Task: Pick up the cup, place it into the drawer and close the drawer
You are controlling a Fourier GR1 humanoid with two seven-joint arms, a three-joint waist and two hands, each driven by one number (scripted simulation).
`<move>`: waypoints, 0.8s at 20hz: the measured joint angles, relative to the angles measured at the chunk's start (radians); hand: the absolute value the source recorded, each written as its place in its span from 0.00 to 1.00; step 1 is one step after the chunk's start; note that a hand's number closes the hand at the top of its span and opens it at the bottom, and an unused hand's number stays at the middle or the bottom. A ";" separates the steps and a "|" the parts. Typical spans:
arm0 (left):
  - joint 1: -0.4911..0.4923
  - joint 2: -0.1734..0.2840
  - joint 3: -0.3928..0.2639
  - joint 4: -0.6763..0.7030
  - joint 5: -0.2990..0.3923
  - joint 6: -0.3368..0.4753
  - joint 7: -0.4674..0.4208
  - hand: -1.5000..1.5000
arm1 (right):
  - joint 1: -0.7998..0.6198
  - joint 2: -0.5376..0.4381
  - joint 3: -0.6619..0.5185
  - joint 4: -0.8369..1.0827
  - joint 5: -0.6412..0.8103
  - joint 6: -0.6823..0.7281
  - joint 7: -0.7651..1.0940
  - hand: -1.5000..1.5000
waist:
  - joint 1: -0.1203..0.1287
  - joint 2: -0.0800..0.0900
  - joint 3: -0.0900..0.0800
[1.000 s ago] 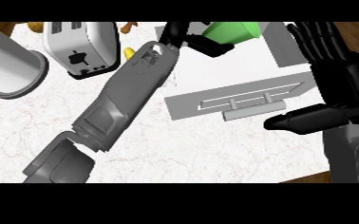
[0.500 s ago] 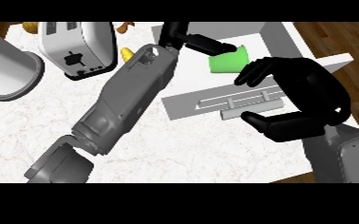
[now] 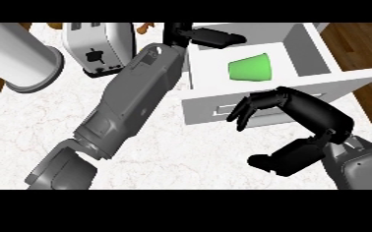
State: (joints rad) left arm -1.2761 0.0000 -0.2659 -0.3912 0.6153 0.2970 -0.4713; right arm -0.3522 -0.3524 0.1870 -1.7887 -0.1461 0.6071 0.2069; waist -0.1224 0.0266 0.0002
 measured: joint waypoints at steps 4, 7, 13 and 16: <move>0.015 0.000 0.011 0.004 0.021 0.002 -0.029 0.00 | 0.030 -0.032 0.040 0.015 0.200 -0.039 -0.051 0.00 | 0.046 -0.008 0.001; 0.046 0.002 0.025 0.002 0.033 -0.029 -0.066 0.00 | 0.048 -0.017 0.081 0.082 0.330 -0.099 -0.091 0.00 | 0.078 -0.011 0.000; 0.107 0.014 0.042 -0.038 0.046 -0.066 -0.089 0.00 | 0.022 0.009 0.161 0.367 0.535 -0.194 -0.233 0.00 | 0.133 -0.016 0.001; 0.158 0.028 0.043 -0.073 0.046 -0.086 -0.100 0.00 | -0.031 0.029 0.174 0.548 0.602 -0.238 -0.298 1.00 | 0.162 -0.017 0.001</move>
State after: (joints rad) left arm -1.1181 0.0277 -0.2232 -0.4641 0.6614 0.2112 -0.5717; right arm -0.3833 -0.3239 0.3608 -1.2408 0.4559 0.3693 -0.0913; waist 0.0397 0.0100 0.0016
